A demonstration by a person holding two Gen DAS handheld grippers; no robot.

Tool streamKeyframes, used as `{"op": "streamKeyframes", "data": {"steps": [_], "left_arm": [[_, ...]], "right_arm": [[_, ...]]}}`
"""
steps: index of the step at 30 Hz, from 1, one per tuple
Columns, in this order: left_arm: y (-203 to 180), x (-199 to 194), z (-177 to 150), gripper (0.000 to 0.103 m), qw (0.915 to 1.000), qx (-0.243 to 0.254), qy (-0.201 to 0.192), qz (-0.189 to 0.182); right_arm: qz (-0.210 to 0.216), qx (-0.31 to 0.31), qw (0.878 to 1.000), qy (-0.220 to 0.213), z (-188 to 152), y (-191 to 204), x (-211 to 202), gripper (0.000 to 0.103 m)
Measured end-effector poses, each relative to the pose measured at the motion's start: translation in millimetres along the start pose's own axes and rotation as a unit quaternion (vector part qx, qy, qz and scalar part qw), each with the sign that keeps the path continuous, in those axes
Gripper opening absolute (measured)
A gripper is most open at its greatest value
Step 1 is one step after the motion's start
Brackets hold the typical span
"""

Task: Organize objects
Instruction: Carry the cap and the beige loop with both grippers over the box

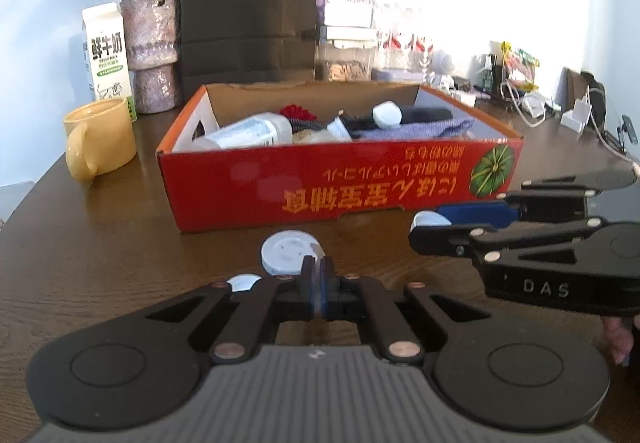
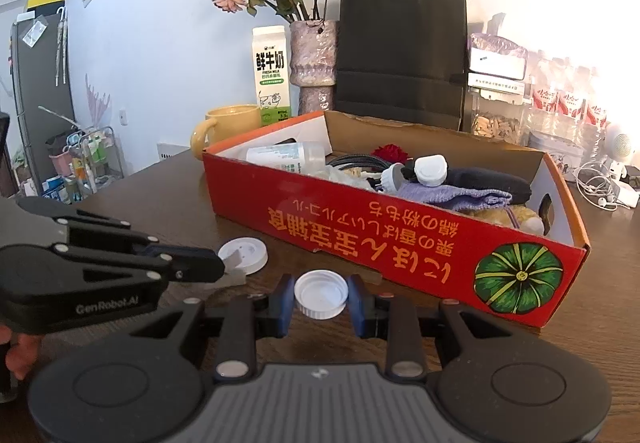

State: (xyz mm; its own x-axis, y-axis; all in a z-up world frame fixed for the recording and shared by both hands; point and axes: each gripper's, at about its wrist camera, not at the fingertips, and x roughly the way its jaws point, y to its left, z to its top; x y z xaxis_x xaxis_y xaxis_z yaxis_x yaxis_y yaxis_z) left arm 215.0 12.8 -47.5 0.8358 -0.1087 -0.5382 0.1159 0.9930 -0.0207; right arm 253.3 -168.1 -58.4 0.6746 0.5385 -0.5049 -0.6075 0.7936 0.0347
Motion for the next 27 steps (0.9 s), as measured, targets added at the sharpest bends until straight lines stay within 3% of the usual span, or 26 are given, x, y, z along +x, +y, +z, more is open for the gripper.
{"op": "streamKeyframes", "data": {"steps": [7,15,27], "left_arm": [[-4.2,-21.7,28.8,0.003,0.9977,-0.004,-0.067,-0.015],[-10.3,-24.9,77.9,0.003,0.9903,-0.005,-0.136,-0.028],[-12.1,18.0,125.8,0.003,0.985,-0.024,-0.169,-0.027]], "right_arm": [[-0.014,0.001,0.999,-0.035,15.3,-4.2,-12.7,0.027],[-0.049,0.003,0.995,-0.092,58.7,-17.4,-18.1,0.027],[-0.095,0.036,0.986,-0.13,104.6,-51.4,12.4,0.027]]}}
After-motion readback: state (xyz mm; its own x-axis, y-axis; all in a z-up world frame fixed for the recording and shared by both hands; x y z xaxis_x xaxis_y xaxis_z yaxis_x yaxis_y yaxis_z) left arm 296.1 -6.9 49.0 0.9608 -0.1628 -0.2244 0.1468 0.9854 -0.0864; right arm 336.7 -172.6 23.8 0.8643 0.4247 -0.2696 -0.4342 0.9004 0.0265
